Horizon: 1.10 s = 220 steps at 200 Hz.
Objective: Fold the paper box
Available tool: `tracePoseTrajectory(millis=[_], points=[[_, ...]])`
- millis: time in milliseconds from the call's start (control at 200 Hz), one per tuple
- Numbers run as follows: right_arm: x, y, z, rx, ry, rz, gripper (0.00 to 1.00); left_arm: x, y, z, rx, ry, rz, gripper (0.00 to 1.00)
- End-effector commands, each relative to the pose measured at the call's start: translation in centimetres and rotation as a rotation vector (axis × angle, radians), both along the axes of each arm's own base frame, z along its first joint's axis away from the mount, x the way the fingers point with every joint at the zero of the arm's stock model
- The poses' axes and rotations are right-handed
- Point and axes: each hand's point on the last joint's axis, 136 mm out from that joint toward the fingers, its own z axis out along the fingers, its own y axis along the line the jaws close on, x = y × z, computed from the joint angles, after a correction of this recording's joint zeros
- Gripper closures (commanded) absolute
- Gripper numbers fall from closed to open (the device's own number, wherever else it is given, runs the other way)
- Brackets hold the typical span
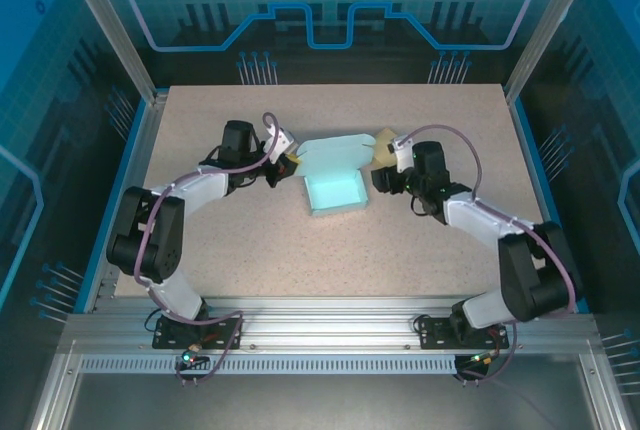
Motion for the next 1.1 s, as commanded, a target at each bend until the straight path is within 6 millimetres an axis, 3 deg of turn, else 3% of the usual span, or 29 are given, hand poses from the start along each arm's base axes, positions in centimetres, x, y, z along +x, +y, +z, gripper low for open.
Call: tracePoseTrajectory(millis=[0,265,735,850,1096], points=[[2.5,0.9,1.9,0.041,-0.08,0.072,0.33,0.8,-0.4,0.5,-0.025,0.016,-0.028,1.0],[5.5,1.3,2.2,0.087,-0.049,0.111,0.3,1.6,-0.5,0.3,-0.016,0.044,-0.038,1.0],[5.3,2.7,0.9,0.124,0.041,0.16,0.37,1.9,-0.5,0.2,-0.014,0.056,-0.033,1.0],[5.4,3.0,0.5,0.112,0.053,0.158,0.45,2.0,-0.5,0.2,-0.011,0.054,-0.032,1.0],[4.9,4.2,0.6,0.086,0.065,0.146,0.71,2.1,-0.3,0.3,-0.02,0.08,0.011,1.0]])
